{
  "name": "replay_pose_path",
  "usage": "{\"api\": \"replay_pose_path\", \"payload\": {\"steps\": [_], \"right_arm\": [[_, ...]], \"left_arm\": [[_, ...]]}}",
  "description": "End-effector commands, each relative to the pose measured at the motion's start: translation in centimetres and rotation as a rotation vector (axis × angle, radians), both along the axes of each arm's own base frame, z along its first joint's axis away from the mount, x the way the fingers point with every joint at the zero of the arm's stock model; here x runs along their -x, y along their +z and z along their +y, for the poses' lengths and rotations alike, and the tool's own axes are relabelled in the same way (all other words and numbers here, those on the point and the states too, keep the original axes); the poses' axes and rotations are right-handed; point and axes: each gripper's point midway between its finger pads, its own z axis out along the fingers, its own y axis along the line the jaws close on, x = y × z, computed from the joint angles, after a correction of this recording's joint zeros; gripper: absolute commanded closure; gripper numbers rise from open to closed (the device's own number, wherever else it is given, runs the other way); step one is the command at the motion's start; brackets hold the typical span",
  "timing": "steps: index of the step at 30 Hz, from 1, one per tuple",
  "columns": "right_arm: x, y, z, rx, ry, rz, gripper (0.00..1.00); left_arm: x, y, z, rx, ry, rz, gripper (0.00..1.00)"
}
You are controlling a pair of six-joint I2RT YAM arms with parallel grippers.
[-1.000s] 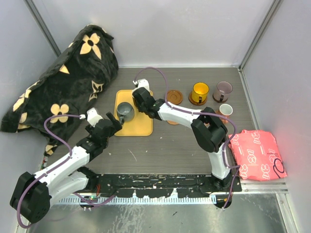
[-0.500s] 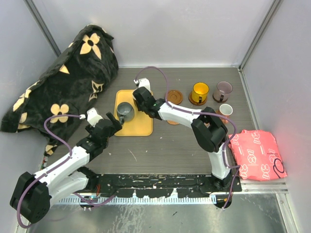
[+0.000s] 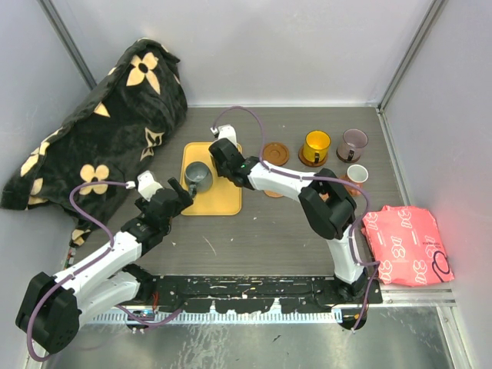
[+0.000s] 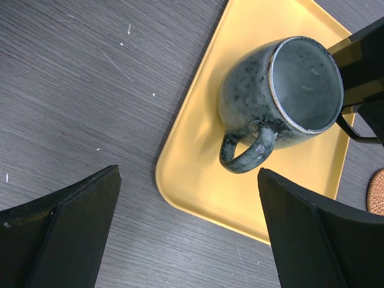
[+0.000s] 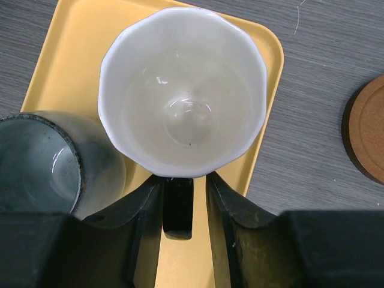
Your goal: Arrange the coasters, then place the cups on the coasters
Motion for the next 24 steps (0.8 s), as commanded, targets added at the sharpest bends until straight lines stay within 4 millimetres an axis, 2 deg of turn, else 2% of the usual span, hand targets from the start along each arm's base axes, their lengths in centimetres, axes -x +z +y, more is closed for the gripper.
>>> {"api": "replay_pose_path", "payload": {"steps": [1, 4, 6, 12, 13, 17, 24], "right_arm": [[-1.6, 2.1, 1.0, -0.047, -0.026, -0.055, 0.61], [-1.8, 1.9, 1.0, -0.043, -0.03, -0.054, 0.61], [-1.9, 1.7, 0.9, -0.044, -0.033, -0.051, 0.67], [-1.9, 1.6, 0.6, -0.039, -0.041, -0.05, 0.97], [-1.9, 1.6, 0.4, -0.037, -0.044, -0.052, 0.99], [-1.5, 2.6, -0.2, -0.05, -0.044, -0.078, 0.99], [-0.8, 6.7, -2.1, -0.076, -0.064, -0.165, 0.99]], "left_arm": [[-1.1, 2.0, -0.3, 0.037, 0.019, -0.064, 0.02], [-1.0, 2.0, -0.2, 0.037, 0.02, -0.064, 0.02], [-1.1, 2.0, -0.3, 0.036, 0.018, -0.063, 0.02], [-1.1, 2.0, -0.3, 0.036, 0.019, -0.063, 0.02], [-1.0, 1.9, -0.3, 0.036, 0.019, -0.062, 0.02], [-1.1, 1.9, -0.3, 0.037, 0.017, -0.062, 0.02], [-1.1, 1.9, -0.4, 0.036, 0.016, -0.059, 0.02]]}}
